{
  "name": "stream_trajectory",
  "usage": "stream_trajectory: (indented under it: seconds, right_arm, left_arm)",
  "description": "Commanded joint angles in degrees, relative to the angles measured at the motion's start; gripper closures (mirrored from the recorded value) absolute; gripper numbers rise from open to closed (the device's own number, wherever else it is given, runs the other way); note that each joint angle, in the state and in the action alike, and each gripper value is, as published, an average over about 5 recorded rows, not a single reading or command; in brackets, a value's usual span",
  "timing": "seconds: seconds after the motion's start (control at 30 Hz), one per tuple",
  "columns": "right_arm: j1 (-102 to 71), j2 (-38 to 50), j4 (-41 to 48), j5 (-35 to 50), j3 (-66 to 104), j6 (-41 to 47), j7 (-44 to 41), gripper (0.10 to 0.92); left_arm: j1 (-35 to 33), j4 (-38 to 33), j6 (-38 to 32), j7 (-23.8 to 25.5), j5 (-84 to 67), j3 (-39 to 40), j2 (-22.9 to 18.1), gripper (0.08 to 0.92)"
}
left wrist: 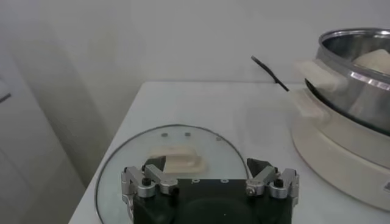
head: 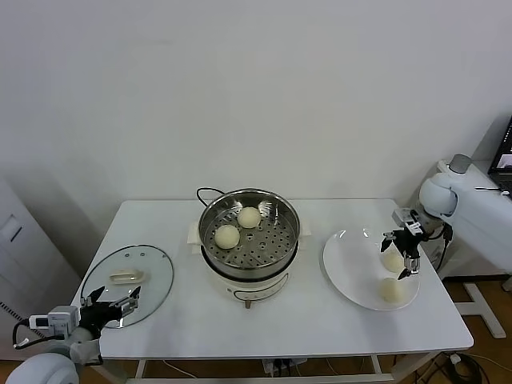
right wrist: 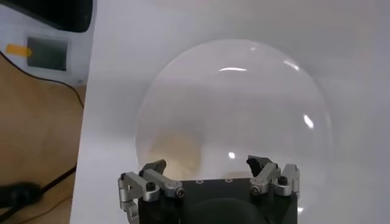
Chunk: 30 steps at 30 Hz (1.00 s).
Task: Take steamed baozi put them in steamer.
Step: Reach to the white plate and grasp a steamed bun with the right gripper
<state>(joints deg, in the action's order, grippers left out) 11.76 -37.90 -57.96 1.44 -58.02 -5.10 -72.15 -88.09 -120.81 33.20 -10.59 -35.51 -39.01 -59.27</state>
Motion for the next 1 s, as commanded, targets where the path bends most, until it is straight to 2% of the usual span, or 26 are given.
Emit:
stream_trajectory:
  seconds: [0.03,0.57,0.83,1.0]
  right_arm:
    - [-5.5,-0.1,1.1,-3.2,4.9,-1.2,0.1,0.203]
    - [-9.5,0.4,0.7,-5.7,8.2,-1.4,-0.8,0.205]
    - [-11.8,-0.6,1.5,-7.9,11.0,-1.4,-0.7,0.287]
    - [-12.7,-1.2,2.7,-9.2,12.7,-1.3,-0.4,0.384]
  left_arm:
    - [0.0,0.1,0.0,0.0,0.0,0.1,0.1,0.177]
    - [-0.1,-0.3,0.3,-0.1,0.2,0.2,0.1,0.177]
    - [-0.2,-0.4,0.4,-0.1,0.3,0.2,0.1,0.177]
    - [-0.2,-0.4,0.4,-0.2,0.3,0.2,0.2,0.177]
